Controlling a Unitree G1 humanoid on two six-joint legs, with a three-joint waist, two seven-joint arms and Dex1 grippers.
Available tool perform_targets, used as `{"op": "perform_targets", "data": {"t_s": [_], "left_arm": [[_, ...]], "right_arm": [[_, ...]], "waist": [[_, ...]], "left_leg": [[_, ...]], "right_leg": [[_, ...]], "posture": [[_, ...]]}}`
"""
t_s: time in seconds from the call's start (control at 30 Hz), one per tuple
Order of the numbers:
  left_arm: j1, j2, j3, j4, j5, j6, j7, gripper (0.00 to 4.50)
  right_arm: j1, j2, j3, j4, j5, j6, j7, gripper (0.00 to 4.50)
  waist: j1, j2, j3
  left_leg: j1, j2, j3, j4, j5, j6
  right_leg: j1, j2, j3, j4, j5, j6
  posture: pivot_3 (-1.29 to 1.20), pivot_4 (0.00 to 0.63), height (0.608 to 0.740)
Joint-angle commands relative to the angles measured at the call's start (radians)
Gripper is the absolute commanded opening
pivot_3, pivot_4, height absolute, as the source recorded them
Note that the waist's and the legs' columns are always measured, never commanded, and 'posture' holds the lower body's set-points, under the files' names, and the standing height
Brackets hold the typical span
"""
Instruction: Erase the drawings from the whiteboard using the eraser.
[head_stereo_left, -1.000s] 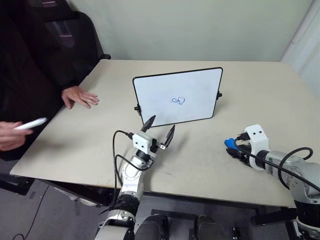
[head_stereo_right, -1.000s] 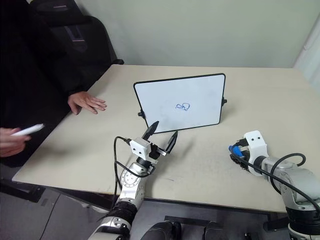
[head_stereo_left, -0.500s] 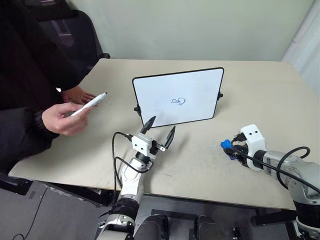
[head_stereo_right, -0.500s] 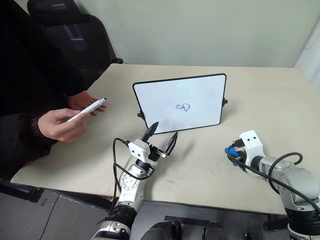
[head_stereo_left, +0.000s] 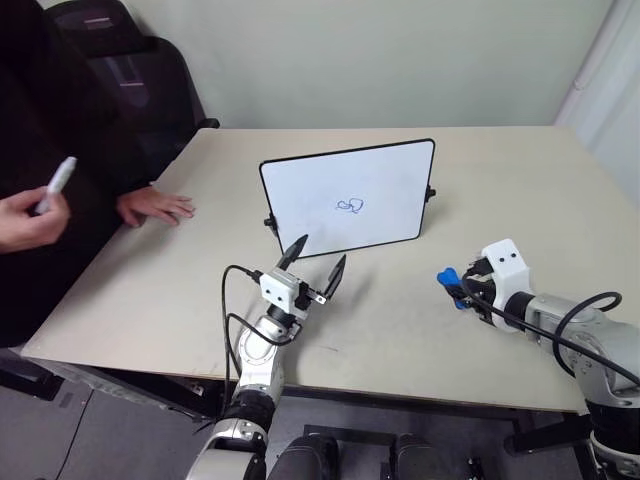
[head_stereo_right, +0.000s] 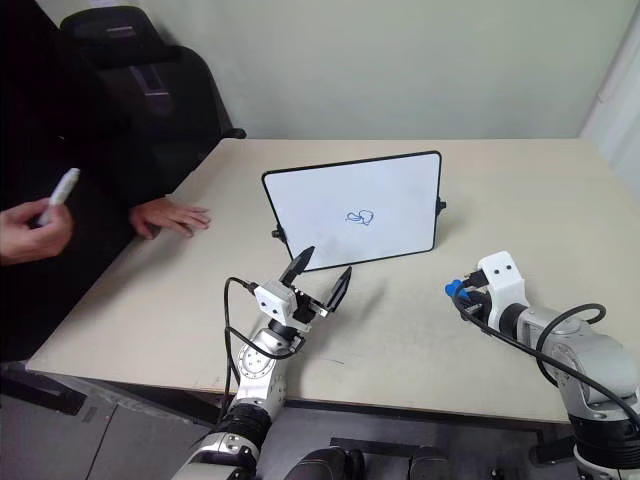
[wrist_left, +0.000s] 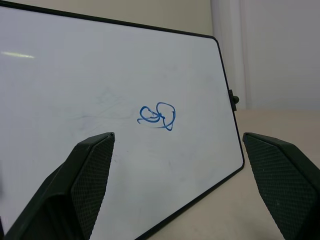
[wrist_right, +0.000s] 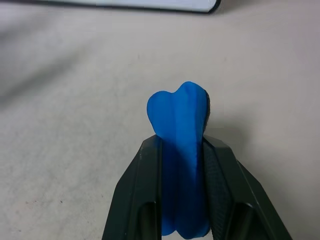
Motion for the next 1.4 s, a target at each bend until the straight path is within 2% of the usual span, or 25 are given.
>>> {"op": "perform_targets", "data": {"t_s": [0.03, 0.23, 0.5, 0.7, 0.87, 1.27, 1.4], "left_arm": [[0.046, 0.004, 0.034, 0.127, -0.028, -0.038, -0.014, 4.5], [0.05, -0.004, 0.04, 0.106, -0.017, -0.046, -0.008, 4.5], [0.067, -0.019, 0.022, -0.022, 0.009, 0.009, 0.046, 4.5], [0.06, -0.034, -0.004, -0.125, 0.041, 0.095, 0.105, 4.5], [0.089, -0.038, -0.021, -0.195, 0.056, 0.136, 0.13, 4.5], [0.086, 0.0, -0.002, -0.135, 0.033, 0.109, 0.121, 4.5], [0.086, 0.008, 0.005, -0.095, 0.025, 0.08, 0.11, 4.5]], "right_arm": [[-0.019, 0.002, -0.012, -0.036, 0.002, -0.036, 0.014, 1.06], [-0.107, 0.073, -0.035, -0.052, 0.045, -0.044, 0.001, 1.06], [-0.303, 0.209, 0.084, 0.024, 0.005, -0.064, -0.039, 1.06], [-0.431, 0.304, 0.171, 0.126, -0.053, -0.143, -0.046, 1.06], [-0.497, 0.347, 0.246, 0.224, -0.127, -0.23, -0.039, 1.06], [-0.618, 0.435, 0.28, 0.53, -0.304, -0.4, -0.098, 1.06], [-0.606, 0.44, 0.312, 0.553, -0.337, -0.405, -0.078, 1.06]], "waist": [[-0.006, 0.0, 0.0], [-0.02, 0.003, -0.002], [-0.021, 0.004, -0.003], [-0.008, 0.004, -0.003], [0.004, 0.001, -0.001], [0.005, -0.004, 0.002], [0.0, -0.005, 0.002]], "left_leg": [[0.001, 0.0, 0.0, 0.0, -0.002, 0.0], [0.002, 0.0, 0.0, 0.0, -0.005, -0.001], [0.001, 0.0, 0.0, 0.001, -0.001, 0.003], [-0.006, 0.0, 0.0, 0.002, 0.008, 0.003], [-0.019, 0.0, 0.0, 0.004, 0.014, 0.008], [-0.019, 0.001, 0.0, 0.003, 0.01, 0.001], [-0.016, 0.001, 0.0, 0.003, 0.009, 0.001]], "right_leg": [[0.002, 0.0, 0.0, 0.0, 0.0, -0.001], [0.003, 0.001, 0.0, 0.0, -0.001, -0.003], [-0.004, 0.001, 0.0, 0.0, -0.001, -0.003], [-0.008, 0.0, 0.0, 0.003, -0.002, -0.002], [-0.021, 0.0, -0.001, 0.008, -0.001, -0.006], [-0.022, -0.001, -0.002, 0.009, 0.004, -0.017], [-0.022, -0.001, -0.003, 0.009, 0.005, -0.017]], "posture": [[0.0, 0.15, 0.74], [0.0, 0.15, 0.74], [0.0, 0.15, 0.74], [0.0, 0.15, 0.74], [0.0, 0.15, 0.74], [0.0, 0.15, 0.74], [0.0, 0.15, 0.74]]}}
